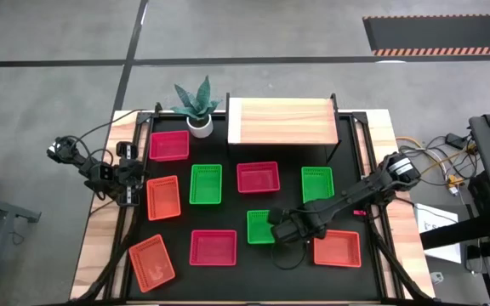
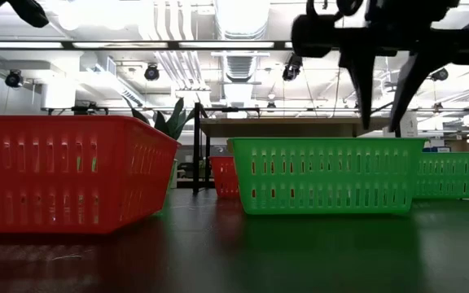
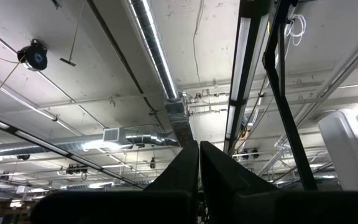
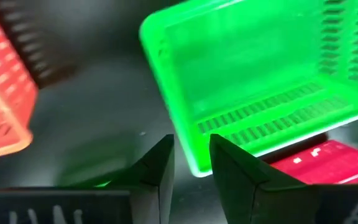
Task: Stack baskets on shelf by color
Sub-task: Put the middle green bin on the shelf
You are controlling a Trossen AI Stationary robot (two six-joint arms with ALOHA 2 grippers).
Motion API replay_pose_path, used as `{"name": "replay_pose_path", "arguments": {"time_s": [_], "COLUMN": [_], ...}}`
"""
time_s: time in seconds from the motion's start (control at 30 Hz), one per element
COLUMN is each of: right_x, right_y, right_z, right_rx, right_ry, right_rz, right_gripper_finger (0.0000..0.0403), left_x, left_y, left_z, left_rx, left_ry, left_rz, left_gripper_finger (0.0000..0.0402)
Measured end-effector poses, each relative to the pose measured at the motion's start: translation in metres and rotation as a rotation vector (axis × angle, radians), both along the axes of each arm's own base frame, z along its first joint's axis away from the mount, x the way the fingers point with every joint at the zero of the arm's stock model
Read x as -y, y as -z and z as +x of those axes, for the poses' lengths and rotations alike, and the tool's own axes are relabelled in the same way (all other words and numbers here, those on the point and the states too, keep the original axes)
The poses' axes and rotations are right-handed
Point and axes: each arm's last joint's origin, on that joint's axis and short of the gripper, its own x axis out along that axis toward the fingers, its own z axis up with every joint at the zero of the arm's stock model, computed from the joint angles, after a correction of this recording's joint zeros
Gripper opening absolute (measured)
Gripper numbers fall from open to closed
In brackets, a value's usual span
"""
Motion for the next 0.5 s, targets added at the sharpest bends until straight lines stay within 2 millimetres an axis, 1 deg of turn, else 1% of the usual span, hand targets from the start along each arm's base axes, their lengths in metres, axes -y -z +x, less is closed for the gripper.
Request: {"name": "replay_pose_path", "arguments": {"time_s": [0.13, 0.33, 0.5], "right_x": [0.001, 0.001, -0.001], "right_y": [0.002, 0.005, 0.013], "right_z": [-0.001, -0.002, -0.001], "right_rx": [-0.009, -0.020, -0.006], "right_ry": [-0.036, -0.041, -0.058], "right_rz": [-0.015, -0.019, 0.044], "right_gripper_finger": [0.0117, 0.0151, 0.0151], "left_x": [0.000, 0.000, 0.000], "left_y": [0.000, 0.000, 0.000], "left_z": [0.000, 0.000, 0.000], "left_rx": [0.000, -0.001, -0.001], "left_ry": [0.000, 0.000, 0.000], "left_rz": [0.000, 0.001, 0.001], "left_gripper_finger": [0.0000, 0.0000, 0.0000]}}
